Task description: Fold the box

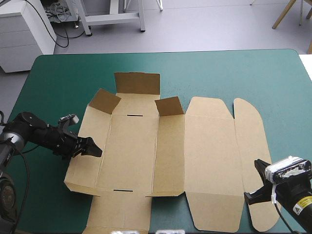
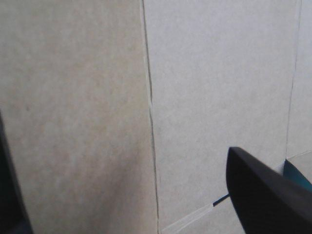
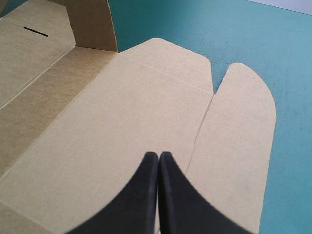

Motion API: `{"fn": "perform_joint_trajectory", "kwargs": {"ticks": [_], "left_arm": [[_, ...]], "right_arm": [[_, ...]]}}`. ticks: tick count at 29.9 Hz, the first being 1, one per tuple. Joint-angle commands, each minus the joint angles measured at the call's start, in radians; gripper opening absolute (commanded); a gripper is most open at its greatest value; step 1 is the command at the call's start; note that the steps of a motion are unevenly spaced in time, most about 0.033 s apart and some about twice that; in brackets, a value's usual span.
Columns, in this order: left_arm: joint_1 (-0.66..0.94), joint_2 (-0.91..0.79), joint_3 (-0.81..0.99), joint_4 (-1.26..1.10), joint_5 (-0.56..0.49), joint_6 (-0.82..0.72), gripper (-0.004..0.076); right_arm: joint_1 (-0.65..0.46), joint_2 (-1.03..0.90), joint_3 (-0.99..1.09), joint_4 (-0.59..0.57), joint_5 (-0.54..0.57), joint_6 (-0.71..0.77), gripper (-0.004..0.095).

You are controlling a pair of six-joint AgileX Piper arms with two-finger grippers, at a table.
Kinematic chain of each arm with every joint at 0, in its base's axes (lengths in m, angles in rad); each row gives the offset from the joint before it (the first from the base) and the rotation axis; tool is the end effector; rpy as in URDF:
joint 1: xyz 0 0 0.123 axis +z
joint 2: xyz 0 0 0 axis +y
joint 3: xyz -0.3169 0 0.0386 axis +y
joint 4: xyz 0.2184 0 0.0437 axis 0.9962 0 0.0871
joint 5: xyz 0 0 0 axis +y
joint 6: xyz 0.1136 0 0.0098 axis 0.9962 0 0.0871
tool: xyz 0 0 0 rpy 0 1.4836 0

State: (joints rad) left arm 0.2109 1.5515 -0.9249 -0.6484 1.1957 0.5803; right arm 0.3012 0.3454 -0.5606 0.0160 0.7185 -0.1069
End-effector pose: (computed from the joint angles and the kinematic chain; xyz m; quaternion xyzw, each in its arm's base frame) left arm 0.2357 -0.0151 0.2539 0.0353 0.9545 -0.2937 0.0384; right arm 0.0218 0.0080 0.3097 -0.1677 0.8209 0.0606 0.5425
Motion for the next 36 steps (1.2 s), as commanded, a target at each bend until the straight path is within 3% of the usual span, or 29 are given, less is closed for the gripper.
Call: {"fn": "perform_joint_trajectory", "kwargs": {"ticks": [1, 10, 12, 14, 18, 19, 20, 29, 36], "left_arm": [[-0.029, -0.031, -0.021, -0.014, 0.106, -0.035, 0.0522], [-0.079, -0.031, -0.021, 0.013, 0.106, -0.056, 0.0503], [-0.079, -0.031, -0.021, 0.015, 0.106, -0.06, 0.0462], [-0.079, -0.031, -0.021, 0.017, 0.106, -0.077, 0.0388], [-0.079, -0.031, -0.023, 0.029, 0.106, -0.079, 0.0128], [-0.079, -0.031, -0.025, 0.037, 0.106, -0.079, 0.0032], [-0.079, -0.031, -0.025, 0.038, 0.106, -0.079, -0.0008], [-0.083, -0.031, -0.041, 0.039, 0.106, -0.044, -0.001], [-0.213, -0.03, -0.241, 0.177, 0.099, -0.101, -0.001]], "right_arm": [[-0.006, 0.01, -0.026, -0.004, -0.06, -0.008, -0.0019], [-0.006, 0.01, -0.026, -0.004, -0.06, -0.008, -0.0019], [-0.006, 0.01, -0.026, -0.004, -0.06, -0.008, -0.0019], [-0.006, 0.01, -0.026, -0.004, -0.06, -0.008, -0.0019], [-0.006, 0.01, -0.026, -0.004, -0.059, -0.008, -0.0019], [-0.006, 0.01, -0.026, -0.004, -0.059, -0.008, -0.0019], [-0.006, 0.01, -0.026, -0.004, -0.059, -0.008, -0.0019], [-0.006, 0.01, -0.026, -0.004, -0.059, -0.008, -0.0019], [-0.006, 0.01, -0.026, -0.004, -0.059, -0.008, -0.0019]]}}
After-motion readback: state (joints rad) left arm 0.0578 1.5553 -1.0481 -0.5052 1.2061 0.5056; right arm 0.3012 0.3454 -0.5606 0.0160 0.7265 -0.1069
